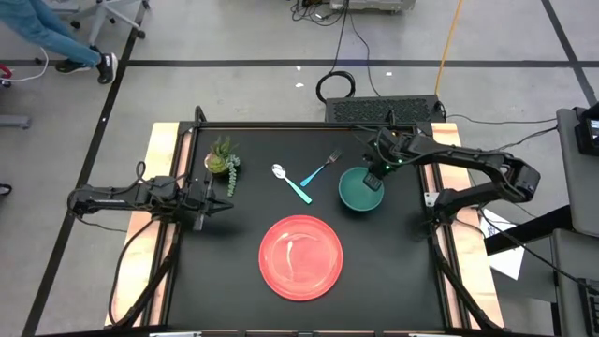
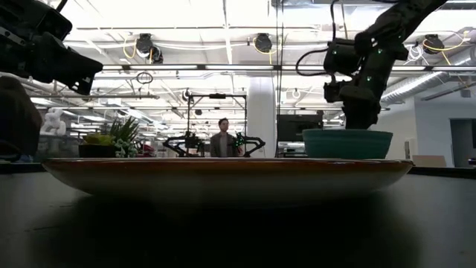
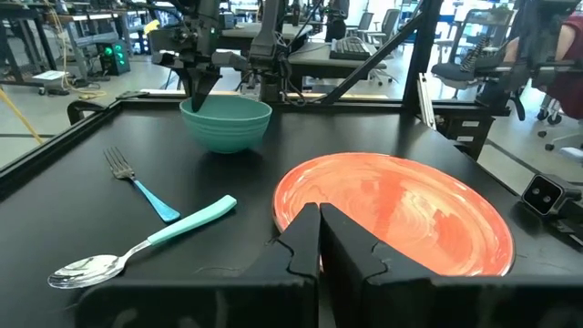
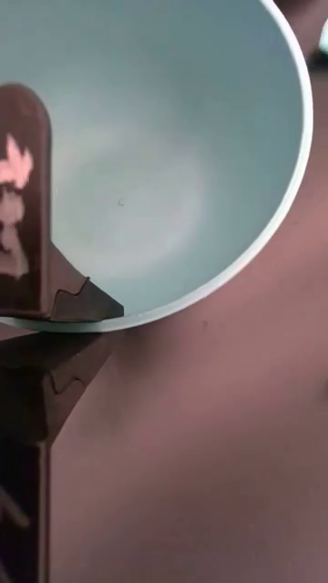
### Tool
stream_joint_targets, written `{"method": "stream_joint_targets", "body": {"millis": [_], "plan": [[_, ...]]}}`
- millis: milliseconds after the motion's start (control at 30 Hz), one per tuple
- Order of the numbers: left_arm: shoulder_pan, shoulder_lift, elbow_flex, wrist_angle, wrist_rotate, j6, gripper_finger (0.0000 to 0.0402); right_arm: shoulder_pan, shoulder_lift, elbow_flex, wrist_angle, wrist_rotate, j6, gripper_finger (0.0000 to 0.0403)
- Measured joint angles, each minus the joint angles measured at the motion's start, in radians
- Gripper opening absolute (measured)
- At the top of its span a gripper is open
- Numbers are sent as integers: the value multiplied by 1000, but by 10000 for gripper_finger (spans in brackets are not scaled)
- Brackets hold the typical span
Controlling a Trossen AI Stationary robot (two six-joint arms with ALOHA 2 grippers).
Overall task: Set table place
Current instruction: Put the green bowl on the orange plate
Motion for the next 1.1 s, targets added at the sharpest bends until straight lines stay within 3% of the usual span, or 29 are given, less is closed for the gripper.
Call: {"method": "stream_joint_targets", "body": {"millis": [567,1100], "plan": [[0,0,0,2,-4,0,15,157,-25,190,-102,-4,55,0],[0,0,0,3,-3,0,15,234,-24,217,-143,-3,100,0]]}}
